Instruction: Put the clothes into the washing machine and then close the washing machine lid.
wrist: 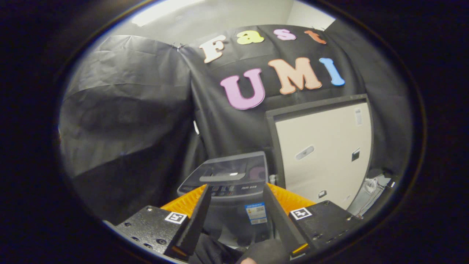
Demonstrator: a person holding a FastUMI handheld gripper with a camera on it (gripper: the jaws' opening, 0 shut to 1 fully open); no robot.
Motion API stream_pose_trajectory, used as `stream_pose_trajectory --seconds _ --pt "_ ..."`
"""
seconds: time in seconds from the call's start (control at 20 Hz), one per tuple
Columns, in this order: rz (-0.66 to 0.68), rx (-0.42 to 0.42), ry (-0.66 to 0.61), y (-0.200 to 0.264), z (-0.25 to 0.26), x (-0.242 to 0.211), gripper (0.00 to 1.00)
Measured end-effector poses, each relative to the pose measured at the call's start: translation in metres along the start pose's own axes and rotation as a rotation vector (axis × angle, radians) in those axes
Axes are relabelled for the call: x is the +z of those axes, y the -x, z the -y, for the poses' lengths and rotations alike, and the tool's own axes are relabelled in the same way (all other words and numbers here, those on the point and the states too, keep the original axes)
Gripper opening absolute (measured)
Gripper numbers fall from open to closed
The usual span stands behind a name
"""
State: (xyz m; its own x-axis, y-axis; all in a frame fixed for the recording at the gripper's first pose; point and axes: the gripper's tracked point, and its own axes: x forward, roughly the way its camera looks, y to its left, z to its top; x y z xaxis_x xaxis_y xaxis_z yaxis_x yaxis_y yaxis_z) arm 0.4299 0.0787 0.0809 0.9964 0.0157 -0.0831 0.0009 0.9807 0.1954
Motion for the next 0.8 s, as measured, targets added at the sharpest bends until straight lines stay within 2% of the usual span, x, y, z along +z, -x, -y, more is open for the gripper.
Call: stream_pose_trajectory --seconds 0.45,0.8 --pt "0.026 0.036 0.025 0.036 -0.017 -0.015 0.88" --pt "0.026 0.012 0.067 0.048 -0.013 -0.027 0.88"
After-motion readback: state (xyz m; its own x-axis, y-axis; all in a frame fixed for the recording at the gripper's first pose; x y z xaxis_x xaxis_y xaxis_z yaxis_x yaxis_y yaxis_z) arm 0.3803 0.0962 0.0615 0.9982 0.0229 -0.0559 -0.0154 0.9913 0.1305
